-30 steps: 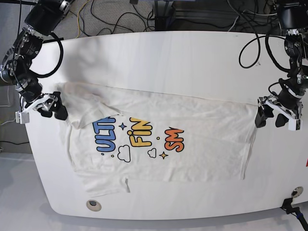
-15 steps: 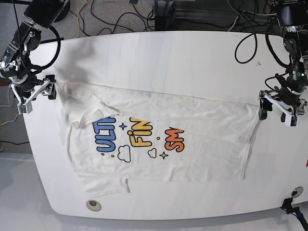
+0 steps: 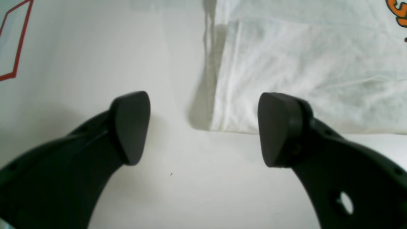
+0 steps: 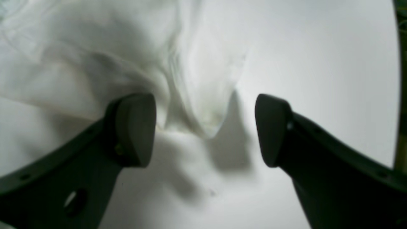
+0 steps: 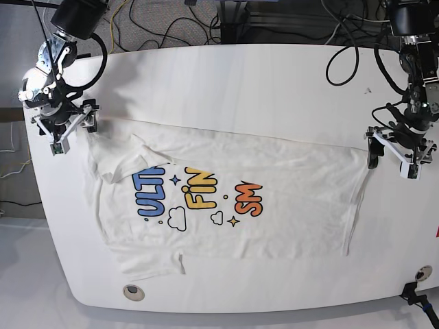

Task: Fold the T-shirt properly
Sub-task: 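Open both grippers to release the shirt's shoulder edge, then lower both grippers and regrasp the shoulder edge of the shirt, then drag the shirt by its shoulder edge toward the robot base with both grippers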

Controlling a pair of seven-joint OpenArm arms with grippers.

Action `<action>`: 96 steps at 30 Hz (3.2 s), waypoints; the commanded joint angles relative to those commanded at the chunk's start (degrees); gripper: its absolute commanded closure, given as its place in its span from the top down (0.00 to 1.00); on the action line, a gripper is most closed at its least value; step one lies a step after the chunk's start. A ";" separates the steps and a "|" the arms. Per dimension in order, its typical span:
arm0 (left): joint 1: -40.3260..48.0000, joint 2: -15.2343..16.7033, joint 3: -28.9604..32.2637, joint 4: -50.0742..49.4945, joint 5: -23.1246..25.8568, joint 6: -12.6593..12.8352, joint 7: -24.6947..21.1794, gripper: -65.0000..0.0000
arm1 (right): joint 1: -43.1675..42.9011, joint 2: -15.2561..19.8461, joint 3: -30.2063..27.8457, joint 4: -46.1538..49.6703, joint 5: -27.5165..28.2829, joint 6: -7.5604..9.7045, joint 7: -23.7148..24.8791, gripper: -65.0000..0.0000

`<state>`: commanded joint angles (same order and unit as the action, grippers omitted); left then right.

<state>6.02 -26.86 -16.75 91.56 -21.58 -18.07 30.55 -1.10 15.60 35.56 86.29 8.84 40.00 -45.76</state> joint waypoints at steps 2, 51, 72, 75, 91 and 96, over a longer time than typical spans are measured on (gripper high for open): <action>0.00 0.00 0.00 0.00 0.00 0.00 0.00 0.77 | 0.00 0.00 0.00 -1.58 0.00 0.00 0.35 0.72; -6.24 7.56 3.87 -16.44 0.09 -0.09 0.00 0.76 | 0.09 0.44 -0.18 -6.51 0.44 0.00 2.81 0.00; -6.07 7.56 5.36 -18.73 0.09 0.00 0.09 0.00 | 0.26 0.35 -0.18 -6.15 0.44 0.00 2.81 0.00; -5.71 7.47 5.27 -18.73 0.09 0.00 0.09 0.00 | 0.09 0.35 -0.18 -6.15 0.44 0.00 2.81 0.00; 8.44 7.30 5.10 -12.22 0.09 0.00 0.35 0.00 | -9.67 0.26 0.09 -2.46 0.44 0.00 2.64 0.00; 15.91 5.71 5.01 -7.74 0.09 0.00 0.35 0.00 | -14.42 0.26 0.09 -2.37 0.44 0.00 2.64 0.00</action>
<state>21.93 -21.14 -11.74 83.82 -21.49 -18.07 30.90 -15.52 15.87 35.65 83.91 9.27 40.00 -43.12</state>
